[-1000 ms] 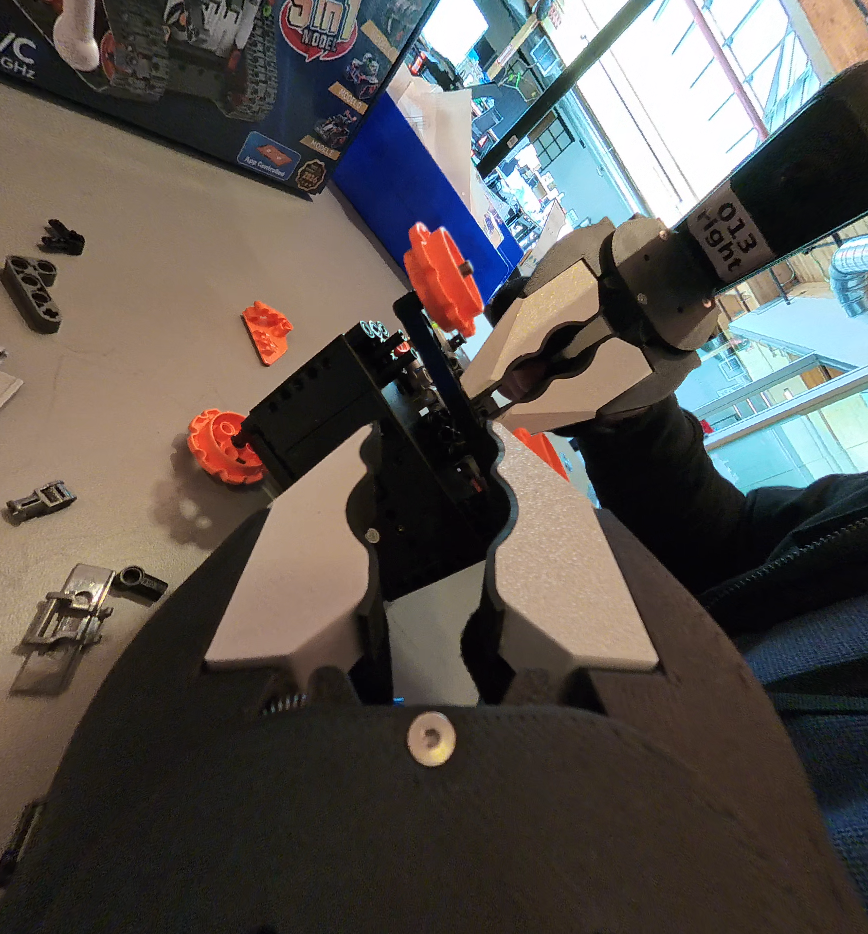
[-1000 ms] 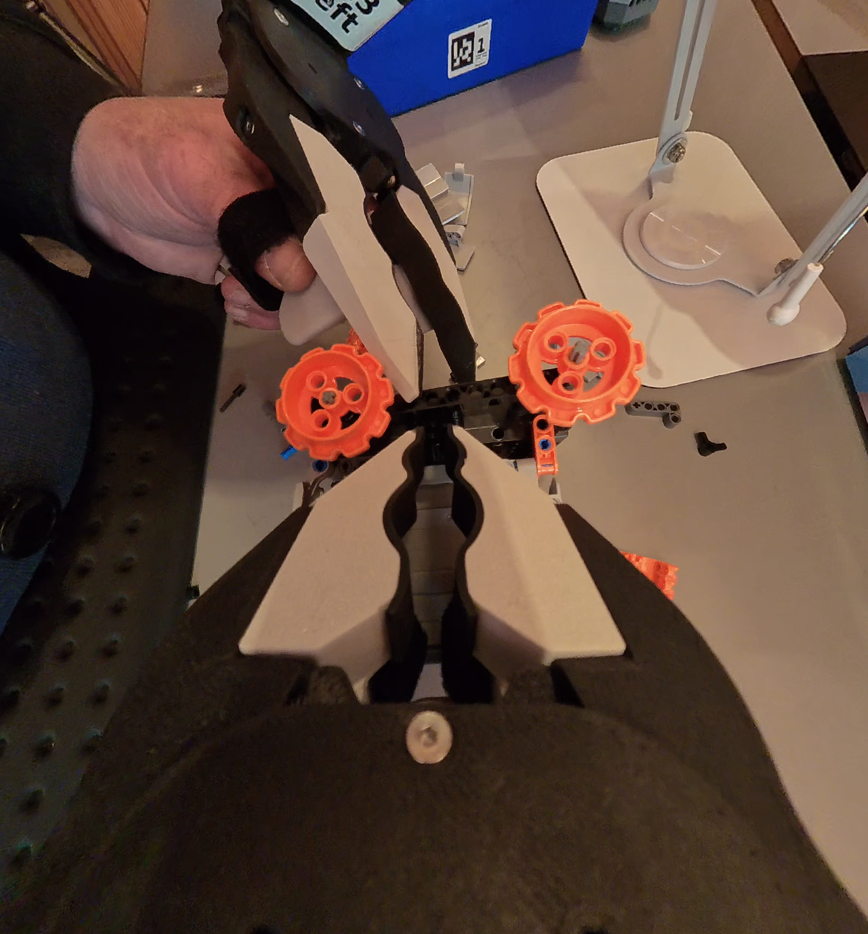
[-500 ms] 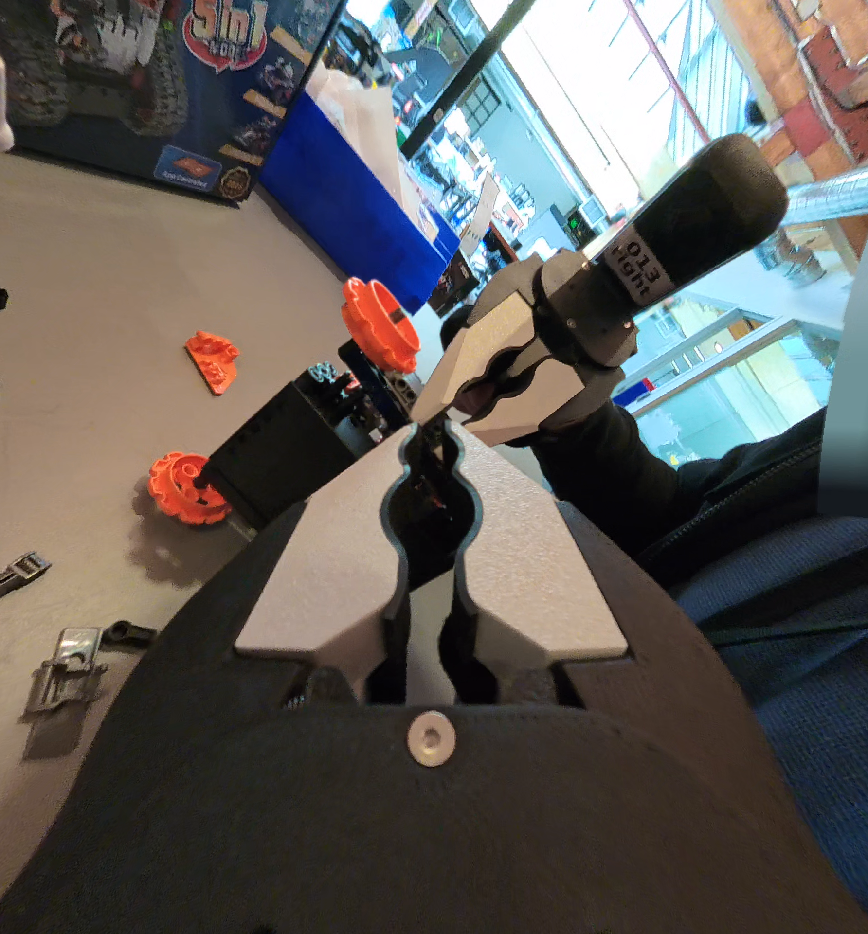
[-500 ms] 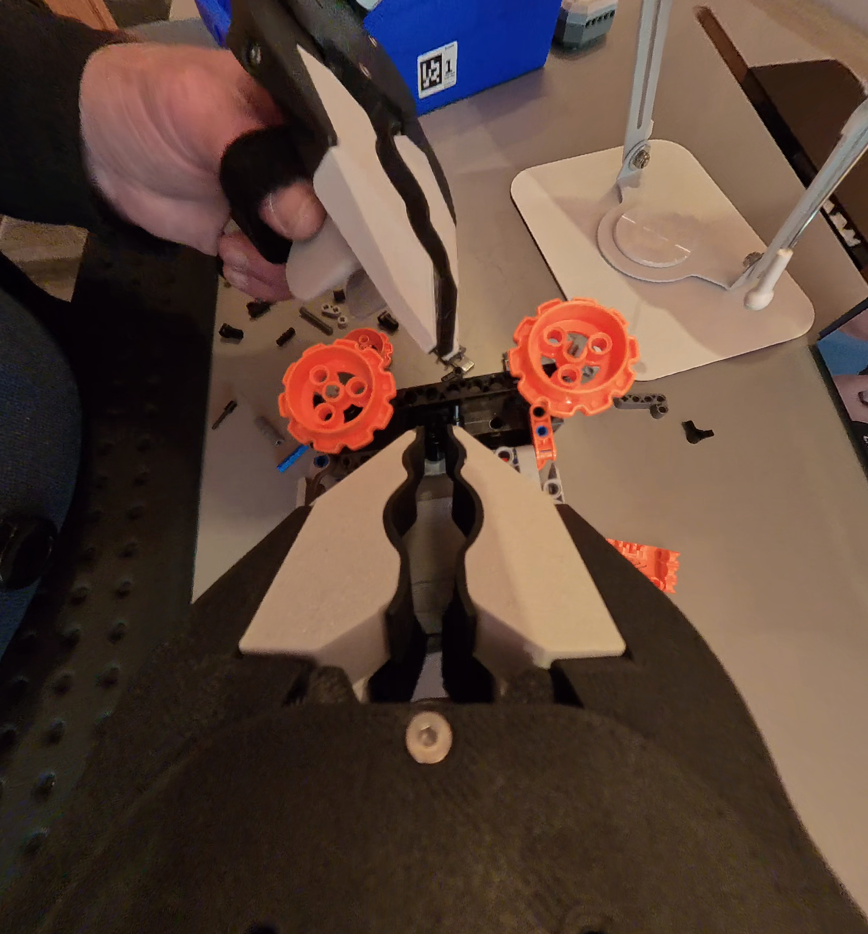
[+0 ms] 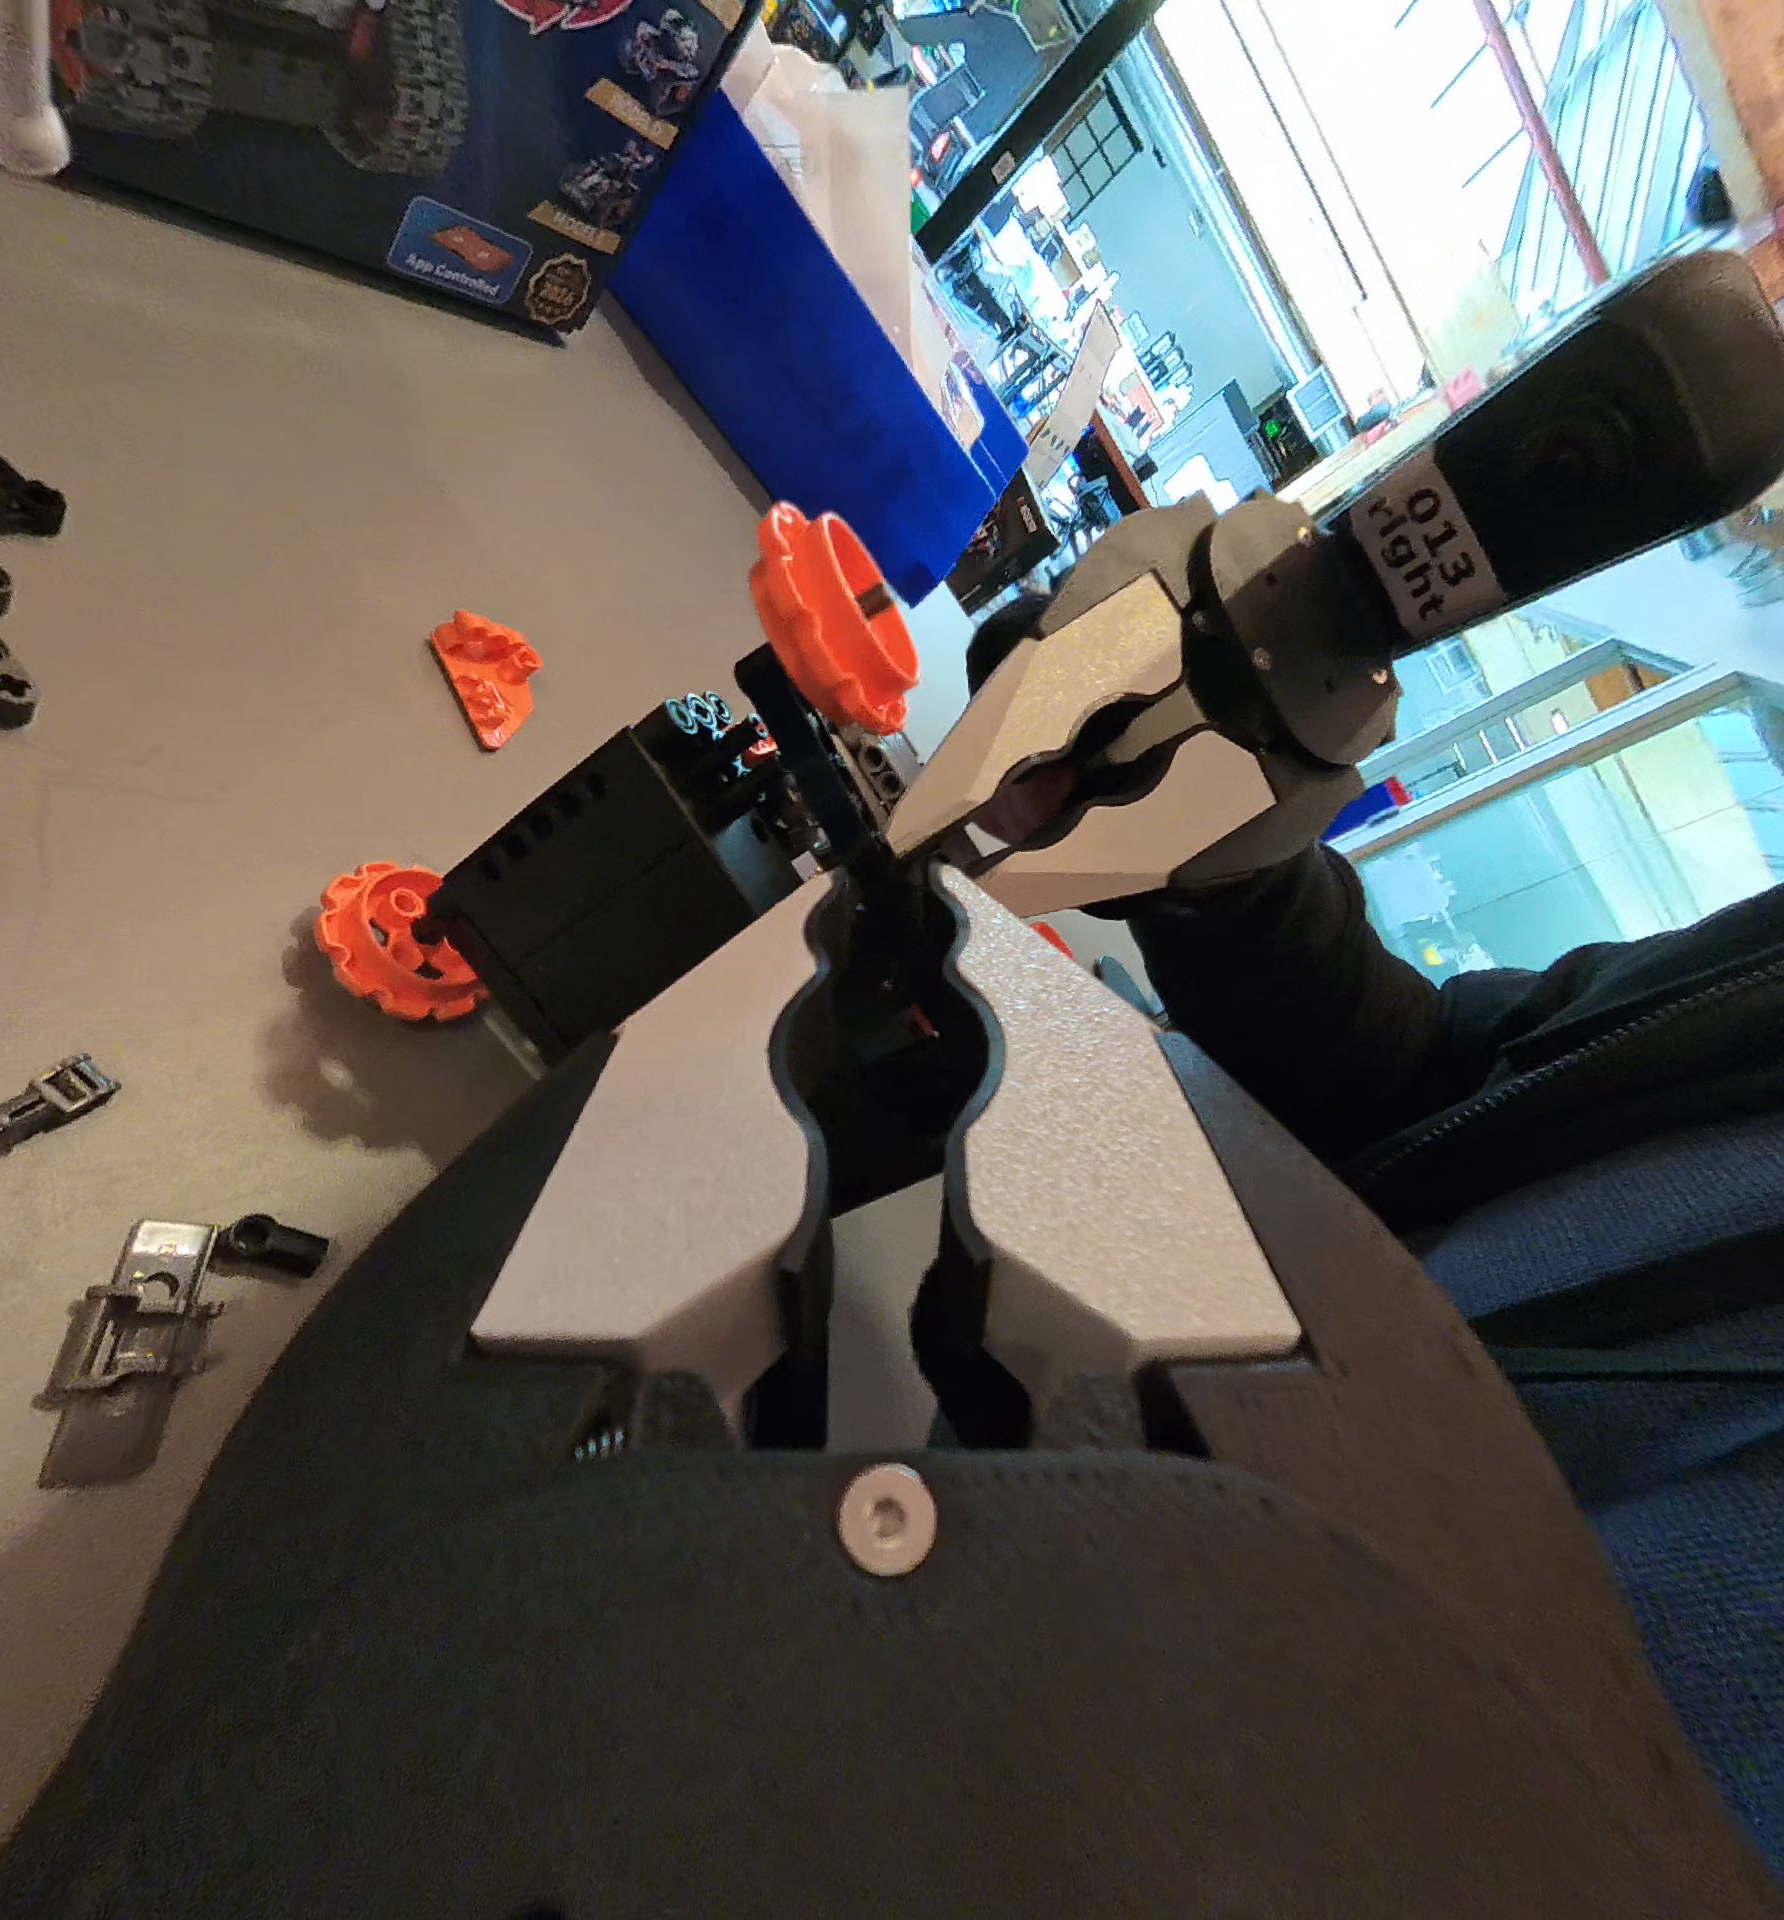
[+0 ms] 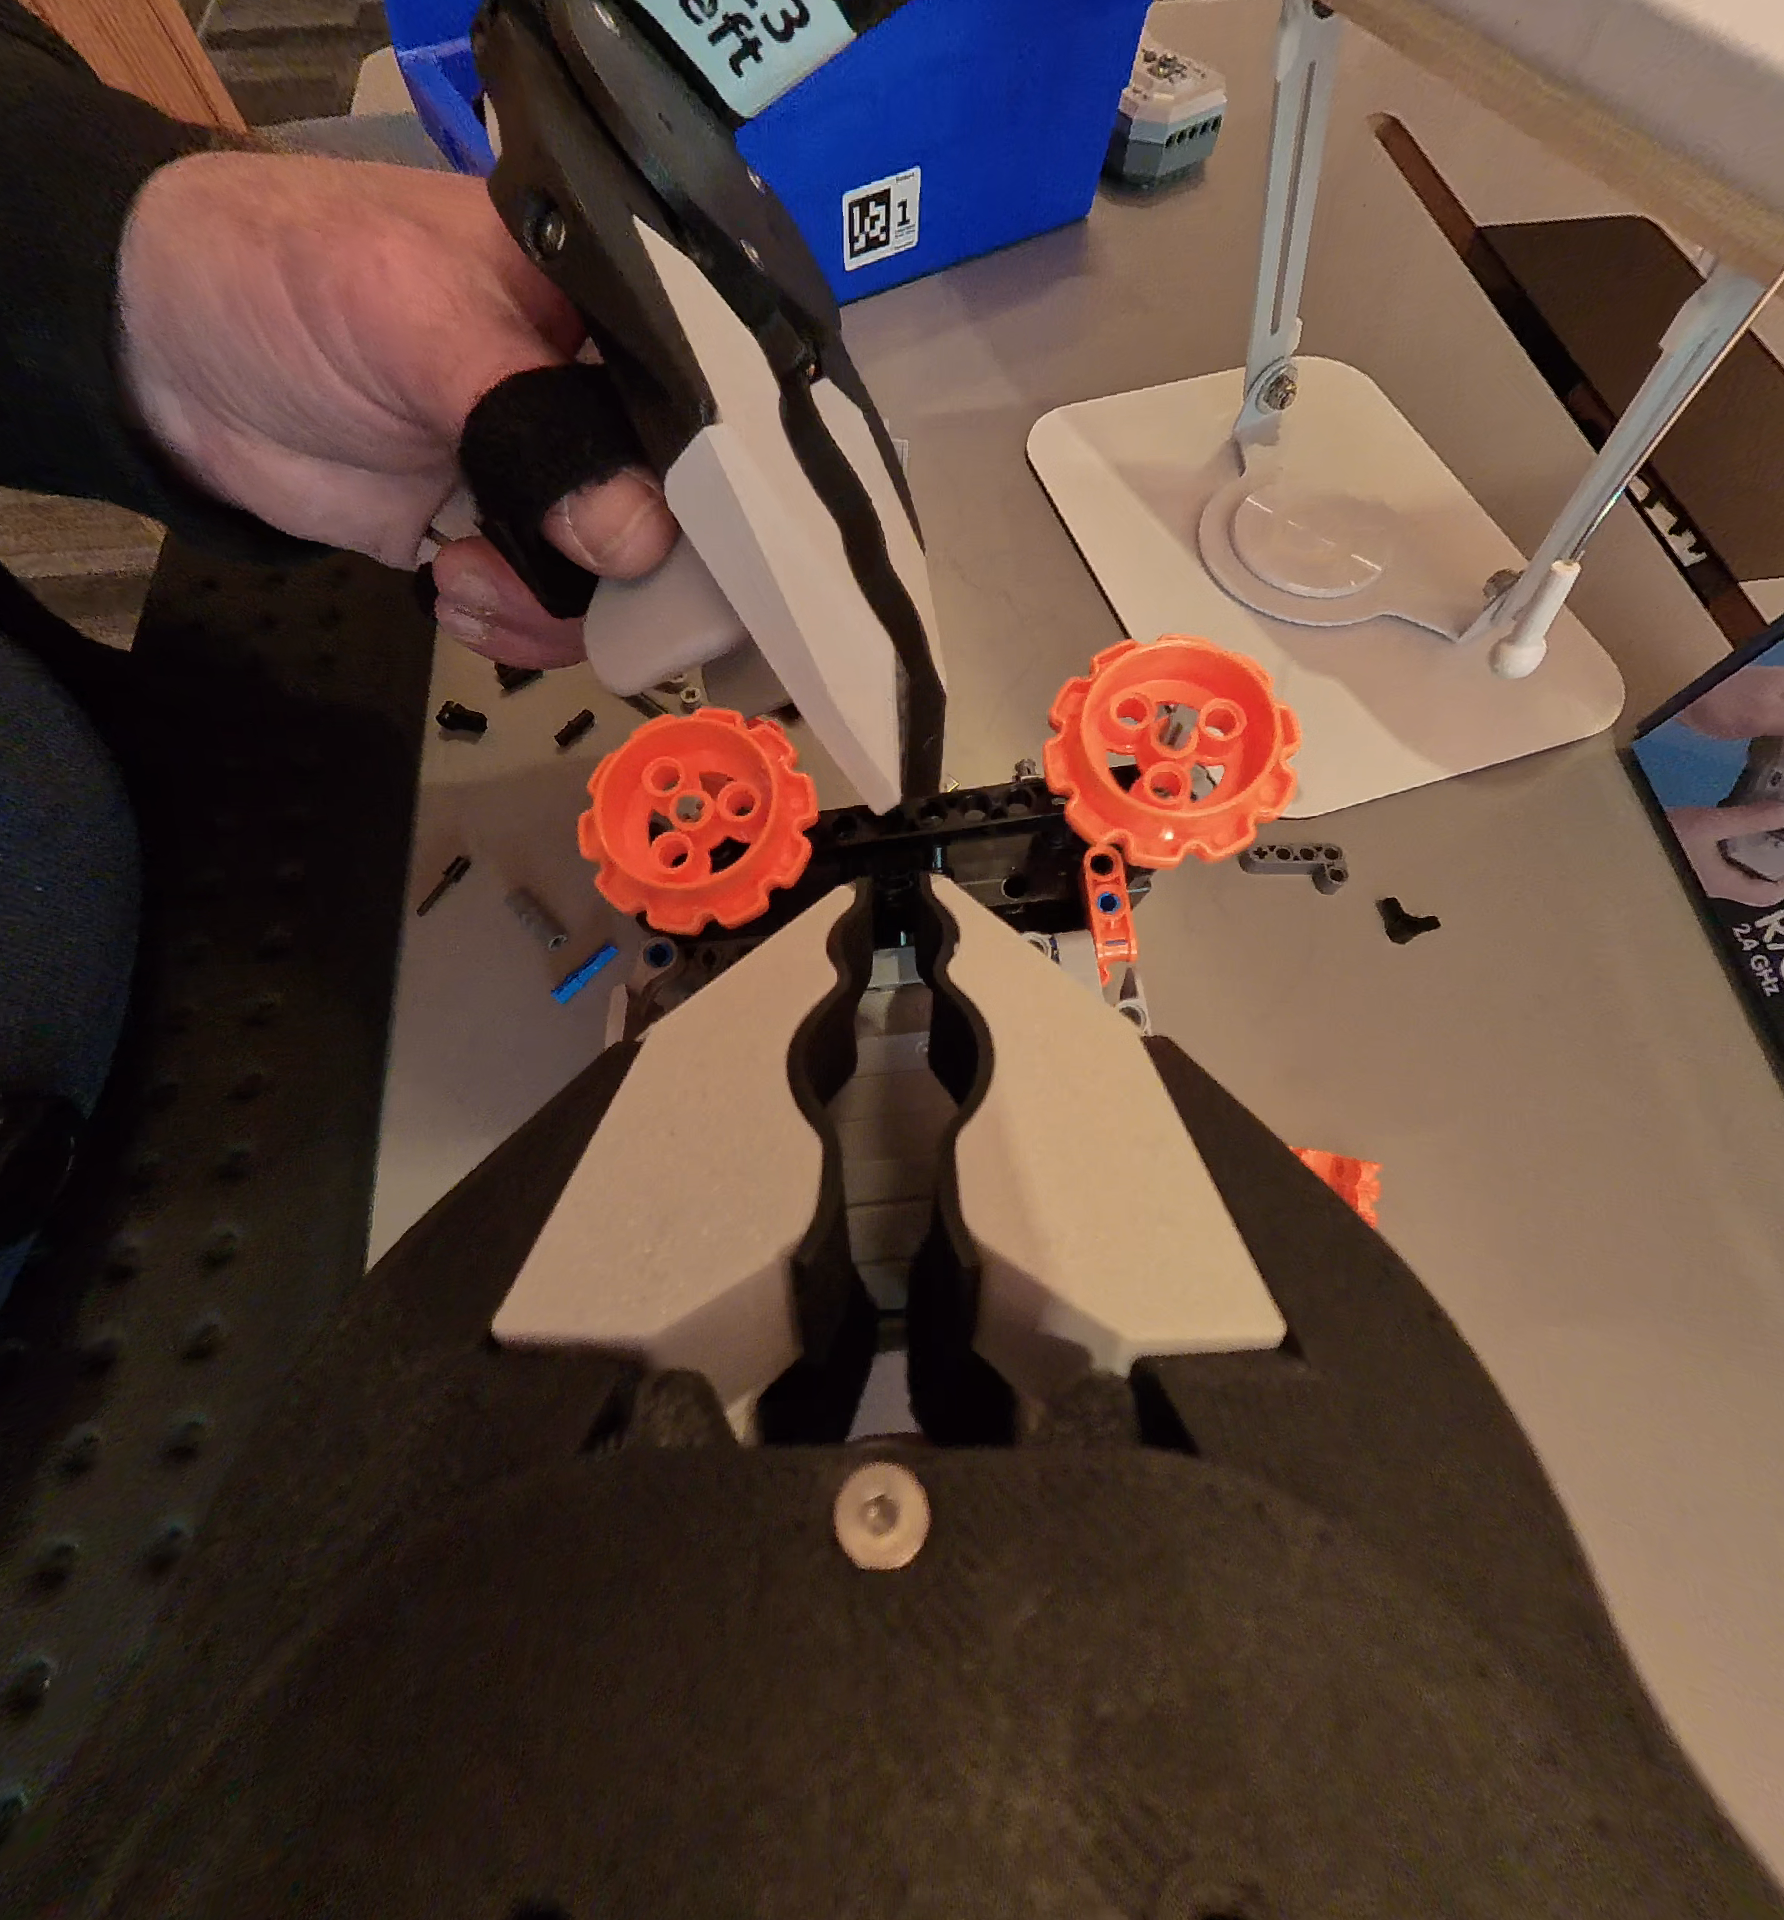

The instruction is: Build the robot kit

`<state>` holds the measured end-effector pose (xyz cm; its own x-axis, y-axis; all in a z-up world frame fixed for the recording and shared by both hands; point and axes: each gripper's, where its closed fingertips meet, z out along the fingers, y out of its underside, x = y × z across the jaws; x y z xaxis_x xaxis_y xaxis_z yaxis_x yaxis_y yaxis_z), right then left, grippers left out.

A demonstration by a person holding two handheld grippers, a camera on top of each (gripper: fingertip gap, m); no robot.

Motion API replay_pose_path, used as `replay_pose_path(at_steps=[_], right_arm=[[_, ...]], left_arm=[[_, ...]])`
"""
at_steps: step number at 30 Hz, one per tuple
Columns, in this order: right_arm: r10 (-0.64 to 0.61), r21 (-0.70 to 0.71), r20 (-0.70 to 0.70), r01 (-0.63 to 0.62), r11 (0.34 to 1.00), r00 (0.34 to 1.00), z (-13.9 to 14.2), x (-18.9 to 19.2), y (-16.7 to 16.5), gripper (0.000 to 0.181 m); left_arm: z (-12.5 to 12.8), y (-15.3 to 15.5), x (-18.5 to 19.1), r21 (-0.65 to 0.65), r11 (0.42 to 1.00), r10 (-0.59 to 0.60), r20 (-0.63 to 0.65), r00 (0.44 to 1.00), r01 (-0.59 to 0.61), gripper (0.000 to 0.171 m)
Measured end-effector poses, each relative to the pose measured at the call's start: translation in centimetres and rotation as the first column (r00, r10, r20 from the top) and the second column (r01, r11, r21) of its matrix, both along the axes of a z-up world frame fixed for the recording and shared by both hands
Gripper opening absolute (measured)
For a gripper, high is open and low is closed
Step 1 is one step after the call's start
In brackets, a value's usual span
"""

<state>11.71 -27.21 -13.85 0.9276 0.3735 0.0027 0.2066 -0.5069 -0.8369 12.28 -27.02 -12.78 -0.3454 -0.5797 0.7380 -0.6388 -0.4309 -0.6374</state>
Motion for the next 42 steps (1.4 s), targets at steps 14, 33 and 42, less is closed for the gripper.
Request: replay_pose_path(at_steps=[14,33,42], right_arm=[[0.008,0.018,-0.047,-0.008,1.000,0.999,0.32,-0.30,0.13,0.005],[-0.057,-0.128,-0.062,0.049,0.991,0.996,-0.53,-0.27,-0.25,0.007],[-0.056,-0.112,-0.152,0.039,0.993,0.987,-0.10,-0.22,-0.17,0.006]], left_arm=[[-0.46,-0.55,0.18,-0.086,0.995,0.041,-0.019,0.999,-0.042,0.013],[-0.44,-0.46,0.25,-0.020,0.997,0.076,0.021,0.997,-0.076,0.013],[-0.43,-0.48,0.09,-0.036,0.997,0.067,0.027,0.997,-0.066,0.015]])
